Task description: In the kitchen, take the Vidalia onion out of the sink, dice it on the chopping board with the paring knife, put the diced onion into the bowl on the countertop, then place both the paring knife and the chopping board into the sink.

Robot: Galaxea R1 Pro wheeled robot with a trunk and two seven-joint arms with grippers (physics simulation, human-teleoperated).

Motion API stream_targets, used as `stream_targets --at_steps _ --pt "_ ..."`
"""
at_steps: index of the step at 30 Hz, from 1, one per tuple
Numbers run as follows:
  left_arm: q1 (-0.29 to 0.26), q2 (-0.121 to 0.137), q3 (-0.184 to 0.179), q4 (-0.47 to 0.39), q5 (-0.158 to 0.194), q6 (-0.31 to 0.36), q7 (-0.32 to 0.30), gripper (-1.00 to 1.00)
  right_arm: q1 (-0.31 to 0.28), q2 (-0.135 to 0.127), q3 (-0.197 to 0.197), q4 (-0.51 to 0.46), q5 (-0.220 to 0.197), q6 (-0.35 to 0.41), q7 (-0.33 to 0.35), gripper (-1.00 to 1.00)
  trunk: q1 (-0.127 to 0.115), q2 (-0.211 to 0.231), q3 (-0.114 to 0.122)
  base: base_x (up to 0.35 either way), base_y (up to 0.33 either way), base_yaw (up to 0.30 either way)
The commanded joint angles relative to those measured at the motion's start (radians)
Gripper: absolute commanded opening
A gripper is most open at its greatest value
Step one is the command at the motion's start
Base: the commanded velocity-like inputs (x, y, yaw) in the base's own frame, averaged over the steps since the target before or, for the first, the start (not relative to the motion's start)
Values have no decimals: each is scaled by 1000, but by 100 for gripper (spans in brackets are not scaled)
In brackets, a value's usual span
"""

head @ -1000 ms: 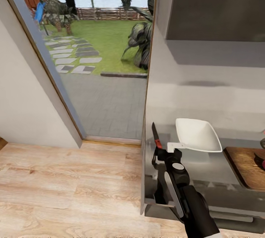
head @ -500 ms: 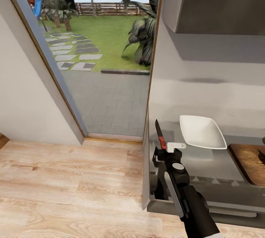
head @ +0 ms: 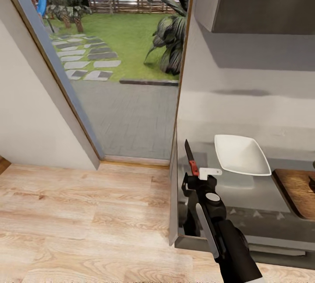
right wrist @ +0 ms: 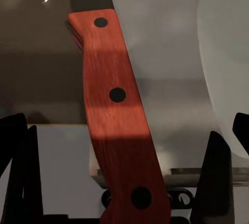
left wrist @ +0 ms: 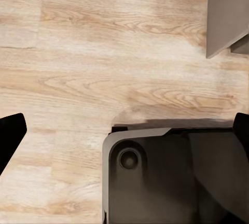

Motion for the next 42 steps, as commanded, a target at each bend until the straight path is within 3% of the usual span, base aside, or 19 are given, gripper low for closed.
stream_targets --at_steps 1,42 --pt "0 1 -4 -1 6 -3 7 100 -1 0 1 40 2 11 -5 100 1 -1 -3 0 0 0" --pt "0 1 -6 -1 6 -3 7 100 -1 1 2 42 1 12 -13 100 1 -1 -11 0 0 0"
